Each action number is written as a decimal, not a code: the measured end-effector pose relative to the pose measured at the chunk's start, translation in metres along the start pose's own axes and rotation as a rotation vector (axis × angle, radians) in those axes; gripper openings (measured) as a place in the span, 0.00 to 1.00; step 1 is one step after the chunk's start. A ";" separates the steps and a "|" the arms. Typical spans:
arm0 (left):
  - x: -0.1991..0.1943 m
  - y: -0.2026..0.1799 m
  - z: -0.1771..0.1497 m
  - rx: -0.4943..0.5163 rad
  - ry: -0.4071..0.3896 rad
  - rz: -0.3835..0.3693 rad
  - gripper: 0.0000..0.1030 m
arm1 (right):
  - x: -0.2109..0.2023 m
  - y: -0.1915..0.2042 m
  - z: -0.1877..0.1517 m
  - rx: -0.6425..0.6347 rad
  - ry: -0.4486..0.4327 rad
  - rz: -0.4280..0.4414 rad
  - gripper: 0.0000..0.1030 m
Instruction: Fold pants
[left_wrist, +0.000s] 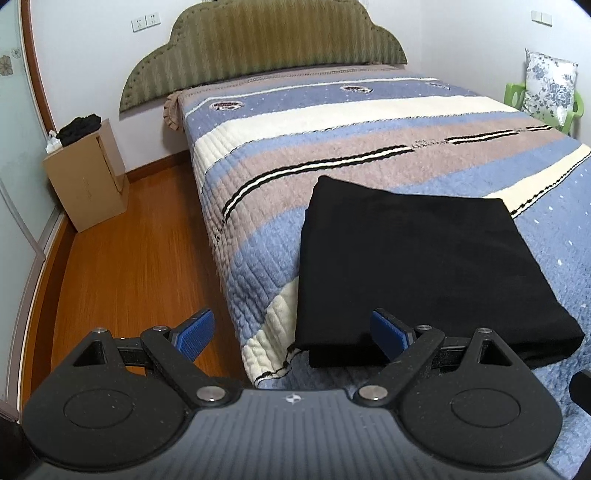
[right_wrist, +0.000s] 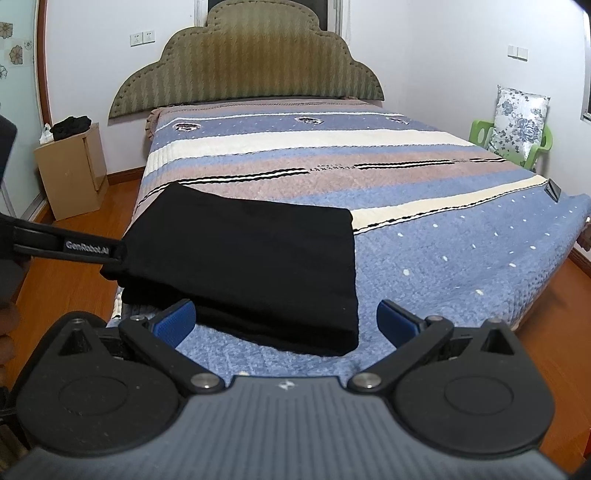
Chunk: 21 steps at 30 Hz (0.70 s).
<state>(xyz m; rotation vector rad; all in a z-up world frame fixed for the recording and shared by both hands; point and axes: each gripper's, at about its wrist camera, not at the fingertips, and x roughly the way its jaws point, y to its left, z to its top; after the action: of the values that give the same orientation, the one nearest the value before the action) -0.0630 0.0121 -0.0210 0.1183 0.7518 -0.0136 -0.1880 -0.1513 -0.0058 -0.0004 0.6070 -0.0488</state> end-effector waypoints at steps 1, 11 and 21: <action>0.000 0.001 0.000 -0.003 -0.001 0.002 0.89 | 0.001 0.001 0.000 -0.004 0.002 0.000 1.00; 0.004 0.010 0.000 -0.020 0.008 0.005 0.89 | 0.005 -0.001 -0.001 0.009 0.015 -0.006 1.00; 0.005 0.016 0.017 0.003 -0.022 0.007 0.89 | 0.014 -0.025 0.008 -0.021 -0.022 0.052 1.00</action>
<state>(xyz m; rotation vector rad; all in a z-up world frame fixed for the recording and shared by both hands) -0.0472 0.0258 -0.0109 0.1232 0.7293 -0.0092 -0.1731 -0.1766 -0.0069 -0.0053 0.5849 0.0081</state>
